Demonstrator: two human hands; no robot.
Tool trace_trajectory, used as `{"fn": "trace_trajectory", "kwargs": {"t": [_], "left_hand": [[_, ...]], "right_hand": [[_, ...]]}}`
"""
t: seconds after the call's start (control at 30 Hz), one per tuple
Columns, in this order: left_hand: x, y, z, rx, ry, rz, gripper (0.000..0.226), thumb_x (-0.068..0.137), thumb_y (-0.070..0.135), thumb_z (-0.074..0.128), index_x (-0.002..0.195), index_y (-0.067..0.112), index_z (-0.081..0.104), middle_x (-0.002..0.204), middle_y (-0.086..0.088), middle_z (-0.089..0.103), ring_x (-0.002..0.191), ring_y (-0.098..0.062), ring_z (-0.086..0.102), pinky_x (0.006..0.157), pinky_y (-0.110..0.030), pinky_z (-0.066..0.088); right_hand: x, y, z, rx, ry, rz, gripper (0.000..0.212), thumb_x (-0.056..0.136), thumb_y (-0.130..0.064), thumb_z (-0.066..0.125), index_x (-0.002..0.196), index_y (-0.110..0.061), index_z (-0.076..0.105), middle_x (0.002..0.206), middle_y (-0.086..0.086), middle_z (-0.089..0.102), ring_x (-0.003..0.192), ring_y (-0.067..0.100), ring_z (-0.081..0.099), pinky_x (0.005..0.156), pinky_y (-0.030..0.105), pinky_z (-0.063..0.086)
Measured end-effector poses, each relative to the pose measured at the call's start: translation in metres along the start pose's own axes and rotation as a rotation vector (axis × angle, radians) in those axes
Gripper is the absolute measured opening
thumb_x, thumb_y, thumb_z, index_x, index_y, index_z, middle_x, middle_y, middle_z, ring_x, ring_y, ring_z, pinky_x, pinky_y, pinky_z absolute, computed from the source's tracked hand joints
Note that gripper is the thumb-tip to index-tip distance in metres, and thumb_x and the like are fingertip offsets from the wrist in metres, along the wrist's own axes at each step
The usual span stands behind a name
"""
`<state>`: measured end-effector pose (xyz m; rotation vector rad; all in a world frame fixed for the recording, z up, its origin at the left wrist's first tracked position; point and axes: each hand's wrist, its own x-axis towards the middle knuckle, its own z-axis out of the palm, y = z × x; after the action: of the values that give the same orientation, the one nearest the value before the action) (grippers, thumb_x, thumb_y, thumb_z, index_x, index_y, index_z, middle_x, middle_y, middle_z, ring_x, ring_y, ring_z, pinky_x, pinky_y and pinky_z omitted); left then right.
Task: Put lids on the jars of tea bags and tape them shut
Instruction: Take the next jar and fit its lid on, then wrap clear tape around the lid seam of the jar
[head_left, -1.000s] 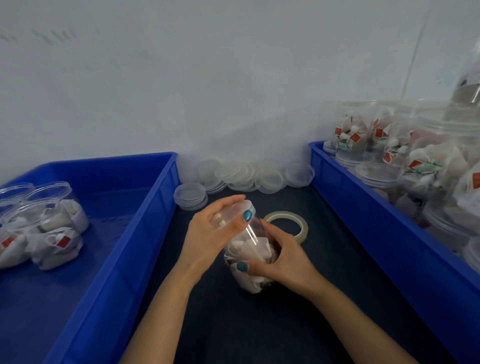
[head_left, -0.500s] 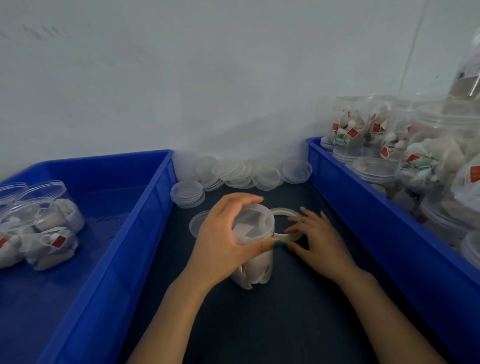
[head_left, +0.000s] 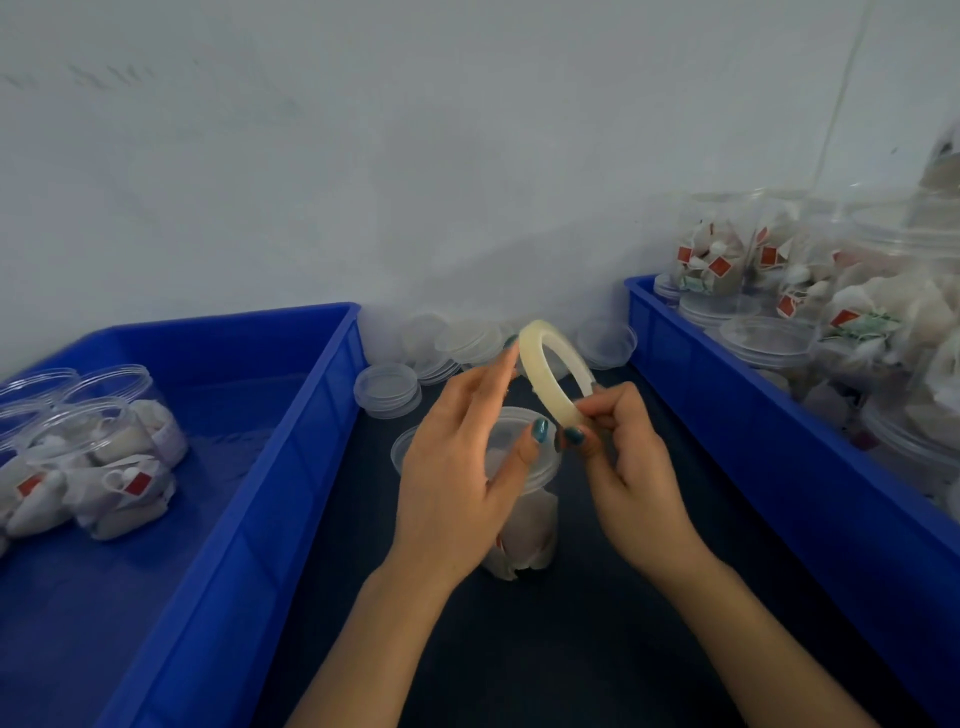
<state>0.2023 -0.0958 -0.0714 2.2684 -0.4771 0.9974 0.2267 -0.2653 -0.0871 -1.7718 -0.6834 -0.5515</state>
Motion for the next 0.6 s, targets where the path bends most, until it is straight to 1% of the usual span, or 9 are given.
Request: {"fn": "trace_trajectory", "kwargs": {"t": [0.07,0.13,0.2,0.27,0.33,0.4,0.47,0.53,0.6], "left_hand": [[-0.001,0.002,0.001,0.039,0.034,0.027,0.058,0.103,0.044,0.046,0.156,0.024,0.033,0.139,0.005,0.054,0.123,-0.007,0.054,0.094,-0.034,0.054],[-0.001,0.003,0.002,0.088,0.105,0.062,0.053,0.102,0.038,0.05,0.152,0.022,0.038,0.134,0.0,0.059,0.119,-0.011,0.058,0.091,-0.038,0.056],[-0.002,0.004,0.003,0.165,0.201,0.123,0.046,0.1,0.032,0.056,0.143,0.017,0.051,0.125,-0.003,0.067,0.111,-0.014,0.063,0.087,-0.036,0.058],[-0.003,0.004,0.004,0.171,0.288,0.162,0.039,0.096,0.028,0.064,0.131,0.012,0.063,0.113,-0.003,0.073,0.102,-0.012,0.068,0.083,-0.032,0.059],[-0.004,0.006,0.004,0.042,0.332,0.116,0.029,0.092,0.026,0.071,0.117,0.012,0.071,0.107,0.002,0.074,0.098,-0.008,0.07,0.081,-0.03,0.059],[-0.002,0.009,0.002,-0.145,0.333,0.012,0.021,0.09,0.027,0.073,0.106,0.014,0.072,0.101,0.009,0.074,0.094,-0.004,0.07,0.08,-0.025,0.058],[0.001,0.012,-0.002,-0.278,0.326,-0.091,0.019,0.088,0.031,0.071,0.1,0.017,0.07,0.095,0.014,0.071,0.09,-0.004,0.069,0.078,-0.016,0.054],[0.003,0.013,-0.003,-0.339,0.308,-0.169,0.02,0.087,0.038,0.067,0.098,0.021,0.068,0.093,0.017,0.07,0.089,-0.004,0.068,0.077,-0.013,0.051],[0.003,0.012,-0.004,-0.328,0.284,-0.185,0.02,0.089,0.04,0.064,0.098,0.022,0.067,0.093,0.016,0.069,0.089,-0.005,0.067,0.078,-0.013,0.051]], "right_hand": [[0.0,-0.005,0.001,-0.035,0.022,-0.028,0.037,0.097,-0.007,0.058,0.101,-0.042,0.047,0.098,-0.01,0.062,0.097,0.02,0.063,0.081,0.046,0.054],[0.001,-0.009,0.001,-0.05,0.027,-0.029,0.032,0.096,-0.013,0.058,0.101,-0.042,0.047,0.1,-0.004,0.062,0.101,0.024,0.062,0.083,0.049,0.053],[0.0,-0.01,0.002,-0.07,0.039,-0.026,0.029,0.095,-0.017,0.057,0.101,-0.043,0.046,0.102,-0.004,0.062,0.104,0.024,0.061,0.086,0.047,0.052],[-0.001,-0.009,0.002,-0.111,0.052,-0.034,0.025,0.094,-0.022,0.056,0.102,-0.044,0.045,0.103,-0.007,0.061,0.105,0.022,0.059,0.086,0.038,0.051],[-0.002,-0.007,0.003,-0.163,0.066,-0.067,0.02,0.095,-0.022,0.057,0.103,-0.039,0.047,0.103,-0.017,0.056,0.105,0.019,0.056,0.083,0.027,0.046],[-0.002,-0.006,0.004,-0.22,0.065,-0.113,0.023,0.097,-0.017,0.059,0.105,-0.035,0.048,0.102,-0.026,0.048,0.103,0.014,0.052,0.083,0.02,0.04],[-0.003,-0.006,0.005,-0.283,0.065,-0.15,0.032,0.092,-0.011,0.066,0.106,-0.034,0.047,0.1,-0.025,0.047,0.103,0.011,0.05,0.083,0.017,0.038],[-0.003,-0.007,0.006,-0.338,0.069,-0.162,0.045,0.086,-0.002,0.073,0.106,-0.032,0.046,0.103,-0.019,0.049,0.104,0.009,0.047,0.085,0.017,0.037],[-0.002,-0.008,0.006,-0.375,0.089,-0.184,0.043,0.085,-0.005,0.074,0.105,-0.03,0.046,0.104,-0.017,0.05,0.104,0.005,0.043,0.086,0.016,0.036]]}}
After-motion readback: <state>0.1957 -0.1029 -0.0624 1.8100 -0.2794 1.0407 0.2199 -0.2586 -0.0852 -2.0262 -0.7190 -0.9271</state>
